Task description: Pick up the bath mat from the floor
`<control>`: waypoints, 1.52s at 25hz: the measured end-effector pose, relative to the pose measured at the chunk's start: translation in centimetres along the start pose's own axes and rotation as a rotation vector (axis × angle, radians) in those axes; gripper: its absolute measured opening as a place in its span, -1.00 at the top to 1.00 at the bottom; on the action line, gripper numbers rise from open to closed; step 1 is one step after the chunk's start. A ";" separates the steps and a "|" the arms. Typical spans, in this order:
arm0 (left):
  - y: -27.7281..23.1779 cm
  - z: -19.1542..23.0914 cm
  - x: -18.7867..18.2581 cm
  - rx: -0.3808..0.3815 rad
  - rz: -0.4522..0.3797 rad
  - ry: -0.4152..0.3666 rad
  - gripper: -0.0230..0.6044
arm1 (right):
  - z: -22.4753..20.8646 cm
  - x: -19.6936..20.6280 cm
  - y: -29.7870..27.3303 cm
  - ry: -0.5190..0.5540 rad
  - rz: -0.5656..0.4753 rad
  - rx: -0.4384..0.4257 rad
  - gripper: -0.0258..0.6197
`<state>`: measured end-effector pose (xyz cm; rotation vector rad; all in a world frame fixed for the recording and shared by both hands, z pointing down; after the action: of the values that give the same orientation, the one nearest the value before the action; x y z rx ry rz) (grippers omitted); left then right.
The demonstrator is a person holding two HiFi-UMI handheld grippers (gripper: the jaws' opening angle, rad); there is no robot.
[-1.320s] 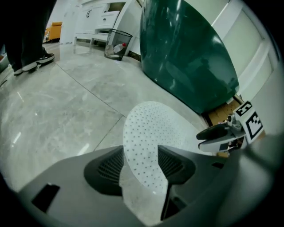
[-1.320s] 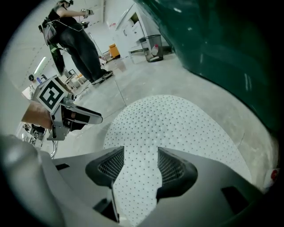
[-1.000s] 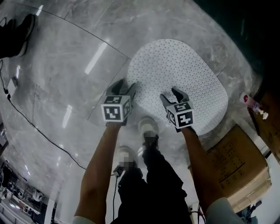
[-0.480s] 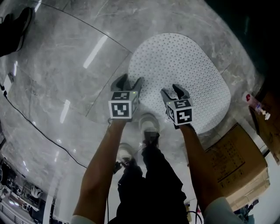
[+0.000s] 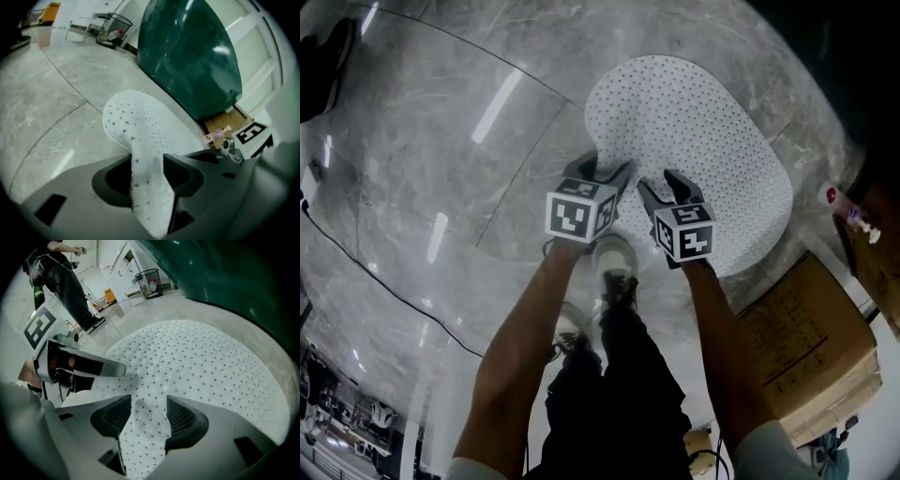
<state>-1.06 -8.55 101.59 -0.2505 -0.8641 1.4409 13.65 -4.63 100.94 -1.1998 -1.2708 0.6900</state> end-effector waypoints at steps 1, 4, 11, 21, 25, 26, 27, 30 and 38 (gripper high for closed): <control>-0.4 -0.3 -0.3 0.017 -0.007 0.023 0.29 | -0.1 0.1 0.1 -0.008 0.004 -0.008 0.21; -1.3 -1.1 -0.8 0.012 0.000 0.040 0.75 | -0.7 0.6 0.8 -0.011 0.010 -0.004 0.21; 1.5 -3.6 -2.0 0.042 0.005 0.023 0.80 | -1.0 0.1 5.7 -0.007 0.015 0.037 0.21; 9.4 -13.1 -6.0 0.018 0.024 0.019 0.81 | -2.2 -4.5 19.0 -0.029 -0.009 0.114 0.35; 14.1 -15.8 -7.9 -0.032 0.039 -0.003 0.81 | -2.3 -6.7 24.4 -0.040 -0.030 0.112 0.35; 15.2 -16.5 -8.5 -0.040 0.036 -0.001 0.81 | -2.3 -7.3 25.7 -0.040 -0.038 0.111 0.35; 16.4 -17.1 -9.1 -0.045 0.027 0.002 0.81 | -2.3 -7.8 27.0 -0.039 -0.047 0.111 0.35; 19.9 -19.1 -10.7 -0.055 -0.005 -0.005 0.81 | -1.9 -9.3 30.7 -0.028 -0.081 0.114 0.35; 31.0 -26.2 -13.1 -0.047 -0.136 -0.025 0.81 | 0.2 -12.4 42.3 0.000 -0.197 0.137 0.50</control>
<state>-6.20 -6.67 59.32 -0.2053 -0.9190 1.3011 19.61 -3.50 57.26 -0.9484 -1.3004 0.6219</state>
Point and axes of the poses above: the fingertips, and each gripper's own axes: y backward along the fingers, z to its left, x out of its underside, the point moved 8 cm from there along y, backward along the fingers, and after that the axes turned 9 degrees about x, right-handed, at the moved point
